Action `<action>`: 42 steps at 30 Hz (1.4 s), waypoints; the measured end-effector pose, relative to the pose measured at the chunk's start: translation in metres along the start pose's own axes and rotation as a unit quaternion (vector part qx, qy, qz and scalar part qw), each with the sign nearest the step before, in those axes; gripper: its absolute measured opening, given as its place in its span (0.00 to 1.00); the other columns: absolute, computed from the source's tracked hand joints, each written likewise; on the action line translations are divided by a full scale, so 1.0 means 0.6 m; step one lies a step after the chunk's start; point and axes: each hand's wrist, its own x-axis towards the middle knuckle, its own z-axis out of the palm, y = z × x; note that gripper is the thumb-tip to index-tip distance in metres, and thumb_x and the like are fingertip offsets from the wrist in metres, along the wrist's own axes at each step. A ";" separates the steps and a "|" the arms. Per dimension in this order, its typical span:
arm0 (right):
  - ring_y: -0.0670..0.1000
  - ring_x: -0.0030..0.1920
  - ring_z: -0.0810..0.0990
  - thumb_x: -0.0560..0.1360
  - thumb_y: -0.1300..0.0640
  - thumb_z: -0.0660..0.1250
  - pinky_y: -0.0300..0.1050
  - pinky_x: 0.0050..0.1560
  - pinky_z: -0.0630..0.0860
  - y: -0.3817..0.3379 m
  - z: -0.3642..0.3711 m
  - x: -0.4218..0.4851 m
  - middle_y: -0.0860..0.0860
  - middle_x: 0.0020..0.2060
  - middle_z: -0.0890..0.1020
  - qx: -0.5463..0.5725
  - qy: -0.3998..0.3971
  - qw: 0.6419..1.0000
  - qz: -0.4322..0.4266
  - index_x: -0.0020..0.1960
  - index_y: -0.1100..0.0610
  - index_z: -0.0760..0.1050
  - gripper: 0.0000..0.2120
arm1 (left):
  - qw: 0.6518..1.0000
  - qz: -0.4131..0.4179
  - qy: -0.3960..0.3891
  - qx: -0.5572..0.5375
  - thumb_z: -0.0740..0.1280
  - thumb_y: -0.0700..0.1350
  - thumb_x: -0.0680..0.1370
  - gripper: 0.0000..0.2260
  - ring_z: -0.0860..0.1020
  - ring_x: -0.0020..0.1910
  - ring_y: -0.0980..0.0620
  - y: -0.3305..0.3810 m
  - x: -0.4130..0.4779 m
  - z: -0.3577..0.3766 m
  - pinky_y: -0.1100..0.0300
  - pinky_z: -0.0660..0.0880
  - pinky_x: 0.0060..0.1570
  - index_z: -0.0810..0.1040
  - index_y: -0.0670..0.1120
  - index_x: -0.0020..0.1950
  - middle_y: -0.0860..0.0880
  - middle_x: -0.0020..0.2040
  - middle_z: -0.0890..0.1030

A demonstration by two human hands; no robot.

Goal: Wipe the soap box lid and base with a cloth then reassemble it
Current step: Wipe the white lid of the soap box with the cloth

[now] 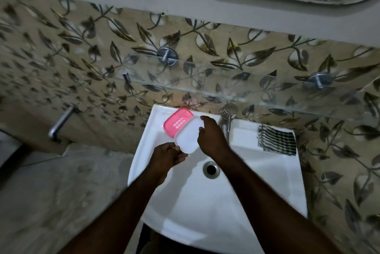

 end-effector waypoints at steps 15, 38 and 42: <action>0.47 0.48 0.80 0.76 0.50 0.69 0.43 0.50 0.76 -0.024 -0.121 -0.066 0.48 0.47 0.83 0.267 0.134 0.954 -0.018 0.52 0.52 0.82 0.09 | 0.990 0.139 -0.024 -0.007 0.62 0.47 0.81 0.16 0.82 0.52 0.37 0.050 -0.071 0.032 0.54 0.80 0.53 0.78 0.34 0.57 0.38 0.48 0.80; 0.59 0.48 0.80 0.65 0.48 0.70 0.59 0.53 0.79 -0.082 -0.171 -0.159 0.56 0.46 0.82 0.361 0.263 0.895 0.012 0.46 0.50 0.75 0.12 | 0.977 0.175 -0.122 0.012 0.65 0.36 0.78 0.10 0.80 0.53 0.49 0.174 -0.121 0.040 0.54 0.77 0.56 0.78 0.45 0.59 0.44 0.55 0.82; 0.59 0.47 0.80 0.67 0.51 0.68 0.58 0.51 0.79 -0.099 -0.169 -0.169 0.57 0.48 0.80 0.347 0.314 0.883 -0.028 0.49 0.52 0.74 0.12 | 0.970 0.216 -0.111 0.025 0.68 0.39 0.77 0.11 0.80 0.53 0.48 0.195 -0.134 0.046 0.52 0.77 0.57 0.80 0.44 0.59 0.44 0.54 0.83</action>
